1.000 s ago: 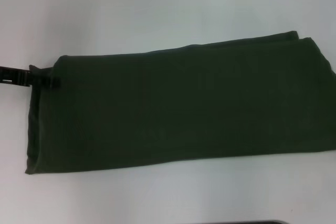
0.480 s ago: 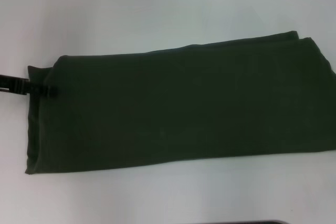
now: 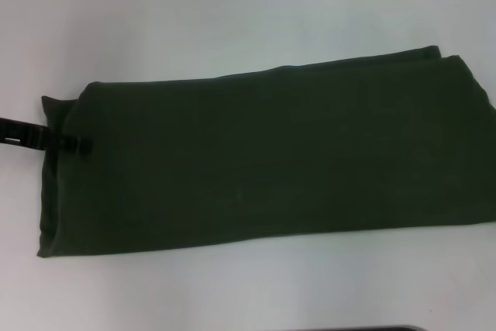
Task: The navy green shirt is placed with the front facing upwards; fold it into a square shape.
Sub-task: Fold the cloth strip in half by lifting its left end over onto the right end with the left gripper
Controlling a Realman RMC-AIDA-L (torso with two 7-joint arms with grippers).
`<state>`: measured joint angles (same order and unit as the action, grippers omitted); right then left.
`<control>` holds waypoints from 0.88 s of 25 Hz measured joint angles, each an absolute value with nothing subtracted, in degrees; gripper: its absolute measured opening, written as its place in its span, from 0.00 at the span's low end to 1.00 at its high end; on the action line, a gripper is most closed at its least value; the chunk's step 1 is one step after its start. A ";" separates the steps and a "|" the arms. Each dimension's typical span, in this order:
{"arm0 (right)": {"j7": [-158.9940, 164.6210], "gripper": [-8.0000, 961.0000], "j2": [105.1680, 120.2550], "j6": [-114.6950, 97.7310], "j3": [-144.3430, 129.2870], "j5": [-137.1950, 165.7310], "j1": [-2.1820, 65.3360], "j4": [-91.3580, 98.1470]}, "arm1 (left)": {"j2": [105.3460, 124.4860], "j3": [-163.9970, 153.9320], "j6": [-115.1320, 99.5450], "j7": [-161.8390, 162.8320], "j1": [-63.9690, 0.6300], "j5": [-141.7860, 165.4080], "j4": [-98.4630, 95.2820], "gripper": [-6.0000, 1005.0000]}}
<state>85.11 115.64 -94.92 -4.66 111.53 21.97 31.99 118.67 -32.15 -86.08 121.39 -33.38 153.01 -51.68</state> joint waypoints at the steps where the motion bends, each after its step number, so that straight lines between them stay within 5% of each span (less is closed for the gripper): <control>1: 85.11 0.94 115.65 -94.92 -4.66 111.52 21.97 31.99 | 118.72 -32.50 -85.99 121.36 -33.39 153.00 -51.68 0.82; 22: 84.88 0.94 115.82 -94.92 -4.70 111.53 21.97 31.99 | 119.30 -33.13 -86.06 120.98 -33.98 152.48 -51.68 0.78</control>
<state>84.88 115.82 -94.92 -4.70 111.53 21.97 31.99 119.30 -33.13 -86.06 120.98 -33.98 152.48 -51.68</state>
